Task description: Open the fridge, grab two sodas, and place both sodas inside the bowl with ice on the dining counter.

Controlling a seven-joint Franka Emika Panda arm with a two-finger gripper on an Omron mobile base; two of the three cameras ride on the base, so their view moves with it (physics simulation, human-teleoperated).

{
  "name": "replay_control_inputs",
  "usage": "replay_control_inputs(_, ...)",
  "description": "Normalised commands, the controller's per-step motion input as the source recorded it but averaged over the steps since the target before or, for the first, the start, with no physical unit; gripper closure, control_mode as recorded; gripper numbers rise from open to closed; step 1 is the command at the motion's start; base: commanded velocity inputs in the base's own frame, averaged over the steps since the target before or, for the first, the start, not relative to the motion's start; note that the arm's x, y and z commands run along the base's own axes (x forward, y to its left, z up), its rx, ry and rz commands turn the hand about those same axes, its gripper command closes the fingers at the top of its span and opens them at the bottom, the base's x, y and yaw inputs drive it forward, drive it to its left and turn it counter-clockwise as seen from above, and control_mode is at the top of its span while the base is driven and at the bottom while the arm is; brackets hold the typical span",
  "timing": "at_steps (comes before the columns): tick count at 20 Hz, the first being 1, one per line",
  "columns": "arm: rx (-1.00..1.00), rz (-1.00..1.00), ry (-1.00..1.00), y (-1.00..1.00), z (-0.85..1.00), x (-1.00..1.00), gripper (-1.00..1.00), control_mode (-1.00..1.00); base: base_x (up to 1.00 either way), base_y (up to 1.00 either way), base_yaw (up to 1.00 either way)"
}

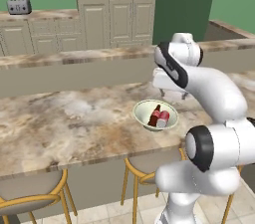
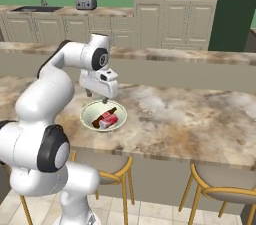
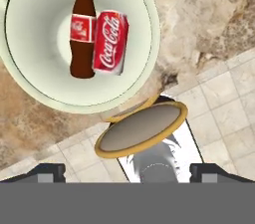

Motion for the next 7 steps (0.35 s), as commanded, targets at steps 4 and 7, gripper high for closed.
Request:
replay_control_inputs(4, 0.0, -0.02, 0.0, 0.0, 0.51, -0.75, -1.0, -1.0, 0.0, 0.0, 0.0)
replay_control_inputs(7, 0.0, -0.01, 0.0, 0.01, 0.5, -0.78, -1.0, -1.0, 0.0, 0.0, 0.0)
